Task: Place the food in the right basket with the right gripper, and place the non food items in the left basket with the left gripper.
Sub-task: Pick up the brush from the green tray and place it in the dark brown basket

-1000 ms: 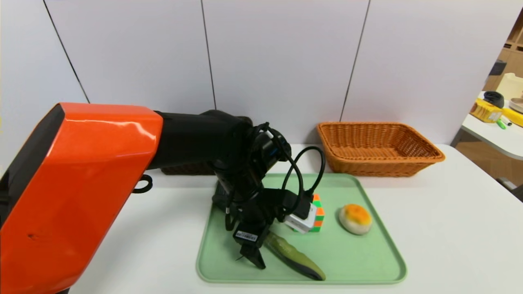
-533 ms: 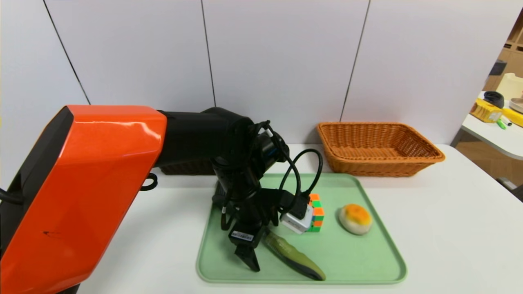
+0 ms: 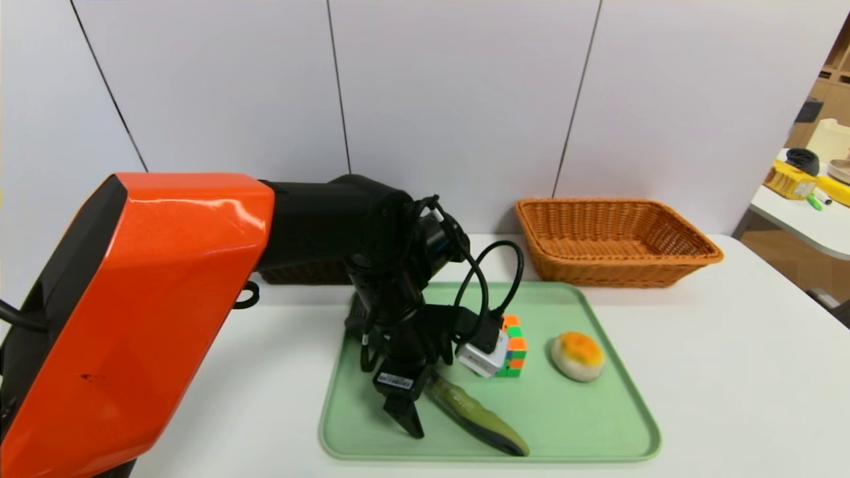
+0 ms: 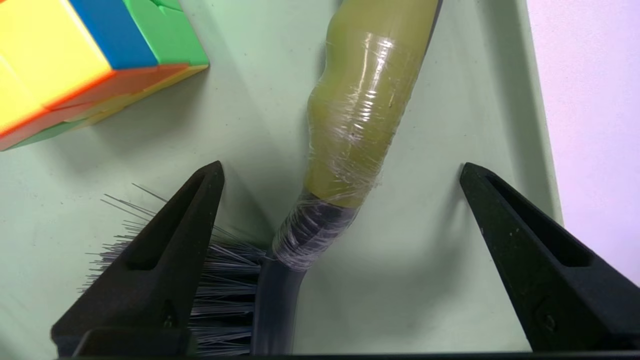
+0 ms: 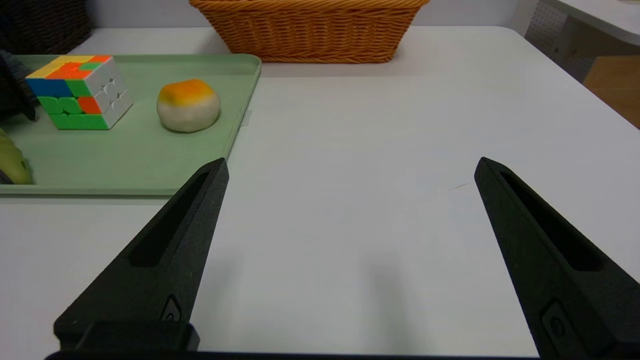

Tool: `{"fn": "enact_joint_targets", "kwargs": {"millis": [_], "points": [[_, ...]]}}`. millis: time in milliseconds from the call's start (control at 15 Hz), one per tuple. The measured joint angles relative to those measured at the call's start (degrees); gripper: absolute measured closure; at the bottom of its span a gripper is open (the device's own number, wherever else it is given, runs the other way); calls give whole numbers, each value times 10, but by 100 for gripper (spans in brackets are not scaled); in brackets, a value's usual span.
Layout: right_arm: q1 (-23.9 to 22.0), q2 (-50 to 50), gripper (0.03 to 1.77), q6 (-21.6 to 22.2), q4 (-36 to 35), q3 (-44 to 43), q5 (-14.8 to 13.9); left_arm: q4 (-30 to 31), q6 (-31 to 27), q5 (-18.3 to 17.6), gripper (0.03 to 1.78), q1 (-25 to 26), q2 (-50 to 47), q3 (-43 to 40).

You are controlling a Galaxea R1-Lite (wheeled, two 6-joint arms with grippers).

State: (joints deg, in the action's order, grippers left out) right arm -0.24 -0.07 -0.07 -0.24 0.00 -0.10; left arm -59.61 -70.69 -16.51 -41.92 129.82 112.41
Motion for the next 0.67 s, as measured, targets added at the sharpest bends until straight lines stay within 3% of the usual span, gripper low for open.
{"fn": "enact_joint_targets", "kwargs": {"millis": [133,400,600,667], "points": [[0,0,10,0,0,0,0,0,0,0,12,0,0,0],[0,0,10,0,0,0,0,1,-1,-1,73,0,1,1],[0,0,10,0,0,0,0,2,-1,-1,104,0,2,1],[0,0,10,0,0,0,0,2,-1,-1,129,0,2,1]]}}
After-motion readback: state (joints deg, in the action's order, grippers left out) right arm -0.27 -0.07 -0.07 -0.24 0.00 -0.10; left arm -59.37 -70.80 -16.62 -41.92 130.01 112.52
